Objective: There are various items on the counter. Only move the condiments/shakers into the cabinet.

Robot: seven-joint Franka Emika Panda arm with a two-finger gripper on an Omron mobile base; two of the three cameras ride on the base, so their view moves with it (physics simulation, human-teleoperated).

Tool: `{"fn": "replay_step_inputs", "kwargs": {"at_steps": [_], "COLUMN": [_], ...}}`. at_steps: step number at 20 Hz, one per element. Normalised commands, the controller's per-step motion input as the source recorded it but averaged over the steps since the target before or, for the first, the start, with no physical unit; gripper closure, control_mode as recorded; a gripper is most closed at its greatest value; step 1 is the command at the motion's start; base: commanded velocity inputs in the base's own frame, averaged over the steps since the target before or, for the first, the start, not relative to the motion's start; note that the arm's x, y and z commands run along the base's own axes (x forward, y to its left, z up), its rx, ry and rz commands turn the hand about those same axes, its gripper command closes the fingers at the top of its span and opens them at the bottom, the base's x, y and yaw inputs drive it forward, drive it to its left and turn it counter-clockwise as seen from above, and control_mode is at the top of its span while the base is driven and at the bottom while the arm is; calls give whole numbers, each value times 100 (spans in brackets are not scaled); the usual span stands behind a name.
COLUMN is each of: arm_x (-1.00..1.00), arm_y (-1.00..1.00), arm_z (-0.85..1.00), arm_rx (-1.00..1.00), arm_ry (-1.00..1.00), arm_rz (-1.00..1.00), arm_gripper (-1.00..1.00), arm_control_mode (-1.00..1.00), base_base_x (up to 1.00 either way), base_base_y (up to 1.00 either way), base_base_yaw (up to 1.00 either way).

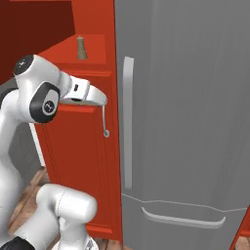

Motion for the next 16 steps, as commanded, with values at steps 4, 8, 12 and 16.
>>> {"fn": "replay_step_inputs", "kwargs": {"at_steps": [4, 8, 12, 16], "arm_x": [0, 0, 0, 0], "arm_y": [0, -1, -19, -24], "arm_z": [-29, -5, -18, -25], "arm_rx": [-2, 0, -1, -5], "arm_ry": [56, 0, -10, -30], "arm_rz": [0, 0, 0, 0], "arm_gripper": [-100, -100, -100, -100], "arm_control_mode": [-100, -100, -100, -100], "base_base_x": [0, 0, 0, 0], "base_base_y": [0, 0, 0, 0], "base_base_yaw": [0, 0, 0, 0]}}
